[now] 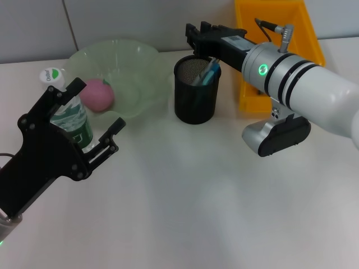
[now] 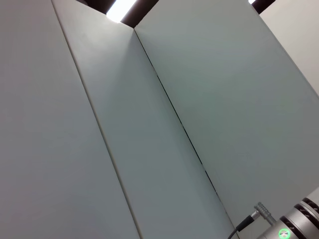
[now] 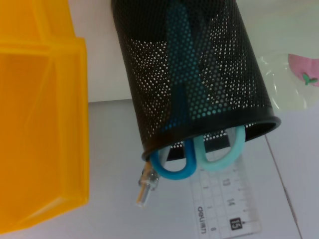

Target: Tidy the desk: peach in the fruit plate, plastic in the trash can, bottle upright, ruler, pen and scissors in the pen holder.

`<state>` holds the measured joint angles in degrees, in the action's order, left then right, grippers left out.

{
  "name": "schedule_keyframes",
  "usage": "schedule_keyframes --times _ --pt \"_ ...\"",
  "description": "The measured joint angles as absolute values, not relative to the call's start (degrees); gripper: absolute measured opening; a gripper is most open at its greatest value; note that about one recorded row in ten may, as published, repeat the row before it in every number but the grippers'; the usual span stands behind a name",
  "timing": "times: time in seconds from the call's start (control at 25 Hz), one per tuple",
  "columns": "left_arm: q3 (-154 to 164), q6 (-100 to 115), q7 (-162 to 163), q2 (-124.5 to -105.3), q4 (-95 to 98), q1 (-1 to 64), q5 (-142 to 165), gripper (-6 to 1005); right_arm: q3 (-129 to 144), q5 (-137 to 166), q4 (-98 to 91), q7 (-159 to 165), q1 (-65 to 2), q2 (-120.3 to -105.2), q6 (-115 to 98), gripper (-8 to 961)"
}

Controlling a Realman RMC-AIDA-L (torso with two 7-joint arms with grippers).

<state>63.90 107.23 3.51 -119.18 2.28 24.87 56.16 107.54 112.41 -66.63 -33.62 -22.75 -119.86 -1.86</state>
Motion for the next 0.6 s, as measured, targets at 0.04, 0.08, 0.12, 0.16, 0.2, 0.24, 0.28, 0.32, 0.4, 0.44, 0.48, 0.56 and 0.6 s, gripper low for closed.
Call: schedule_keyframes --times 0.04,0.08,0.12,0.16,0.2,0.24,0.28,0.32,0.4,0.44,0.48,0.56,0.6 --pt "63.9 107.3 3.5 -119.18 2.3 24.7 56.2 753 107.6 112.4 -66.7 -33.5 -22.7 -119.84 -1.7 288" --pt "63.9 107.3 3.5 -119.18 2.3 24.6 56.2 753 107.8 112.4 -66.9 -33.1 -22.7 -119.82 -1.3 292" --pt "63.9 107.3 3.5 -119.18 2.3 24.5 56.2 753 108.0 112.4 -67.0 -32.8 -22.6 -119.81 -1.1 295" --pt "63.9 107.3 3.5 -119.18 2.3 24.5 56.2 753 108.2 112.4 -67.2 -32.5 -22.6 -119.81 -0.7 299" --pt "63.9 107.4 3.2 -119.18 2.3 24.5 56.2 753 108.5 112.4 -67.4 -32.0 -22.6 -119.78 -0.1 303" --pt "63.9 107.4 3.2 -119.18 2.3 24.5 56.2 753 108.7 112.3 -67.6 -31.5 -22.5 -119.76 0.4 305" --pt "63.9 107.5 3.0 -119.18 2.3 24.4 56.2 753 109.0 112.3 -67.8 -30.8 -22.5 -119.74 1.0 306" --pt "63.9 107.6 2.8 -119.18 2.2 24.4 56.2 753 109.0 112.3 -67.8 -30.8 -22.5 -119.74 1.0 308" --pt "63.9 107.6 2.8 -119.18 2.2 24.4 56.2 753 109.6 112.3 -68.1 -29.1 -22.5 -119.71 2.8 311" --pt "63.9 107.6 2.8 -119.18 2.2 24.4 56.2 753 110.2 112.3 -68.2 -27.9 -22.5 -119.71 4.1 313" --pt "64.0 107.8 2.8 -119.18 2.2 24.4 56.2 753 111.2 112.3 -68.5 -25.4 -22.5 -119.68 6.5 314" --pt "64.0 108.1 2.8 -119.18 2.2 24.4 56.2 753 111.7 112.3 -68.9 -24.0 -22.3 -119.64 7.4 317" --pt "64.0 108.1 2.8 -119.18 2.2 24.4 56.2 753 111.9 112.3 -69.4 -22.5 -22.0 -119.54 8.3 319"
